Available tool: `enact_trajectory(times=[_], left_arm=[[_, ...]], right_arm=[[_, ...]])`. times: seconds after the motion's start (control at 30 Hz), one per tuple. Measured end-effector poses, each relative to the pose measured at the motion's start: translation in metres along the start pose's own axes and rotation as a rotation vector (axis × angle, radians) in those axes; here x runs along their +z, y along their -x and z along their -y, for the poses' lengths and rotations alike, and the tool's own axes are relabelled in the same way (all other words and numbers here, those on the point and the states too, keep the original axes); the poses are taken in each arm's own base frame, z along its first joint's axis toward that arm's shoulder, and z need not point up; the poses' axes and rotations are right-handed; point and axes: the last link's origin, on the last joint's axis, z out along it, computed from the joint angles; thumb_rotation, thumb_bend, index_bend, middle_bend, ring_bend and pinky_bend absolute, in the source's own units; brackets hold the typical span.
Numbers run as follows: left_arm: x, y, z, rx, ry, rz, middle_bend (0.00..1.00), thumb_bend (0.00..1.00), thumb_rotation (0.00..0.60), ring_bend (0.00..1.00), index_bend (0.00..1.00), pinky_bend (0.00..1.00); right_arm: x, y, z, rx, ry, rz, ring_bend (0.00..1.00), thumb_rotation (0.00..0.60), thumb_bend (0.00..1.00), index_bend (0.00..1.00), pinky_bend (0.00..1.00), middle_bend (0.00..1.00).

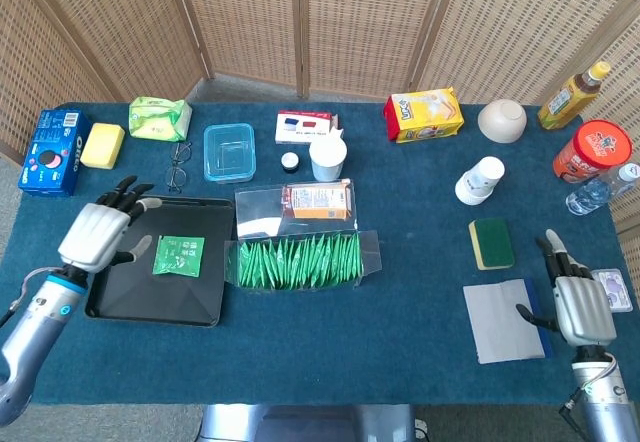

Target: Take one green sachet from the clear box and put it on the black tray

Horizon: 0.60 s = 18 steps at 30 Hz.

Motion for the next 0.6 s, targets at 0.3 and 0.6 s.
enact_trajectory(times=[0.3, 0.6], left_arm=[[-0.061, -0.009, 0.022, -0.04, -0.123, -0.055, 0.14, 0.36, 0.566, 0.06, 0.24, 0.24], [-0.133, -0.002, 0.036, -0.087, -0.266, -0.08, 0.14, 0.35, 0.565, 0.06, 0.24, 0.24]], right_arm=[[0.012, -0.004, 0.01, -0.016, -0.038, -0.017, 0.17, 0.6, 0.19, 0.0, 0.27, 0.03], [0.016, -0.009, 0.019, -0.033, -0.075, -0.028, 0.13, 0.6, 0.19, 0.0, 0.24, 0.02]])
